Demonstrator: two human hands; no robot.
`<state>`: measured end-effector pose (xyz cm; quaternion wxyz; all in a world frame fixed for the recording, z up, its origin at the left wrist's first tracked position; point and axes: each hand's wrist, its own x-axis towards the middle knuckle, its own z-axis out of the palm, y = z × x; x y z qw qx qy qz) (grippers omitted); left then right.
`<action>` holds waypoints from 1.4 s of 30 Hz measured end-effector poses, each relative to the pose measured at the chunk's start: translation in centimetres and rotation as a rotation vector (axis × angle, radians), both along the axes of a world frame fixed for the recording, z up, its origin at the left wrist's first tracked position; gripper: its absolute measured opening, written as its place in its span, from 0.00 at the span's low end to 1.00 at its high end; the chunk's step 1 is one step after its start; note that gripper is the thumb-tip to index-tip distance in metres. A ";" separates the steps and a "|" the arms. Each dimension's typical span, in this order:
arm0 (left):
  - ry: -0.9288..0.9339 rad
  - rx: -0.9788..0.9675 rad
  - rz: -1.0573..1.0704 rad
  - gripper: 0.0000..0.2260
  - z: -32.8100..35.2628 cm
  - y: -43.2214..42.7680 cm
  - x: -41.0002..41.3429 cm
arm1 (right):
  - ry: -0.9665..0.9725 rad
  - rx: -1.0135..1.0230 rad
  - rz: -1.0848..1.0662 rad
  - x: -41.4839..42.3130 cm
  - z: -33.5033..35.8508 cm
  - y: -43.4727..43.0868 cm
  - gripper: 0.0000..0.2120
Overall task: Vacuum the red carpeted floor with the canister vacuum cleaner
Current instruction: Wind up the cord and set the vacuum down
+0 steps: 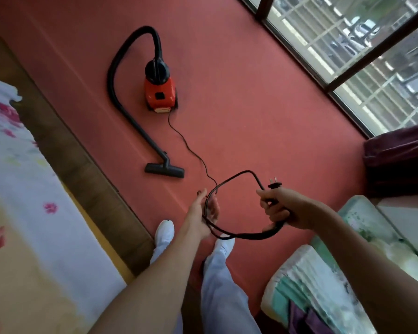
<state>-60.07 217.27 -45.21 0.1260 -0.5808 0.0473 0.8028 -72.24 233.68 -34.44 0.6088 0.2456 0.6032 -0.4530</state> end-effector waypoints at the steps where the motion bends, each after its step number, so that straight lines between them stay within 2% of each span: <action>1: 0.001 -0.026 -0.050 0.12 0.2 0.2 -0.3 | -0.008 -0.008 0.064 -0.2 0.2 0.5 0.17; 4: -0.012 -0.086 -0.192 0.13 0.6 0.4 -1.1 | -0.003 -0.019 0.230 -0.7 0.8 2.1 0.17; 6: 0.002 -0.129 -0.297 0.14 1.0 -0.2 -1.6 | 0.021 0.003 0.265 -1.1 0.8 3.5 0.16; 9: 0.025 -0.195 -0.431 0.14 1.9 -0.9 -2.7 | 0.175 0.105 0.326 -1.4 -0.4 6.1 0.14; 11: -0.004 -0.261 -0.495 0.16 2.9 -0.8 -3.4 | 0.342 0.201 0.277 -1.4 -2.2 7.5 0.12; 13: -0.044 -0.374 -0.530 0.18 4.1 -0.6 -4.1 | 0.449 0.273 0.116 -0.9 -4.1 7.9 0.09; 16: -0.053 -0.642 -0.613 0.17 6.2 -0.3 -4.6 | 0.513 0.324 -0.094 0.2 -7.0 6.6 0.07; 19: 0.024 -0.953 -0.814 0.15 8.1 -1.3 -4.7 | 0.538 0.324 -0.160 0.9 -9.6 3.4 0.08; 21: 0.081 -1.136 -0.972 0.16 9.5 -3.1 -4.8 | 0.616 0.304 -0.133 0.7 -10.8 0.3 0.08; 23: 0.110 -1.355 -1.136 0.23 11.2 -5.3 -4.6 | 0.736 0.230 -0.061 0.0 -11.9 -3.2 0.11; 25: 0.189 -1.563 -1.214 0.26 13.0 -7.4 -4.2 | 0.834 0.128 0.007 -1.2 -13.0 -6.9 0.13; 27: 0.284 -1.696 -1.166 0.28 13.8 -9.6 -3.7 | 0.849 0.019 0.015 -2.3 -13.3 -10.9 0.09; 29: 0.399 -1.750 -1.099 0.28 13.7 -11.9 -3.8 | 0.797 -0.074 -0.021 -3.3 -13.5 -14.6 0.05; 32: 0.595 -1.770 -1.012 0.25 13.1 -15.6 -5.2 | 0.713 -0.184 -0.012 -5.0 -13.8 -19.6 0.09; 34: 0.643 -1.795 -0.953 0.23 13.0 -18.6 -6.7 | 0.665 -0.226 0.063 -6.6 -14.2 -22.4 0.10; 38: 0.546 -1.835 -0.806 0.25 13.0 -24.8 -9.2 | 0.651 -0.239 0.222 -9.4 -14.6 -26.6 0.12; 42: 0.291 -1.805 -0.565 0.27 12.2 -30.1 -10.4 | 0.615 -0.273 0.241 -11.0 -13.5 -29.4 0.09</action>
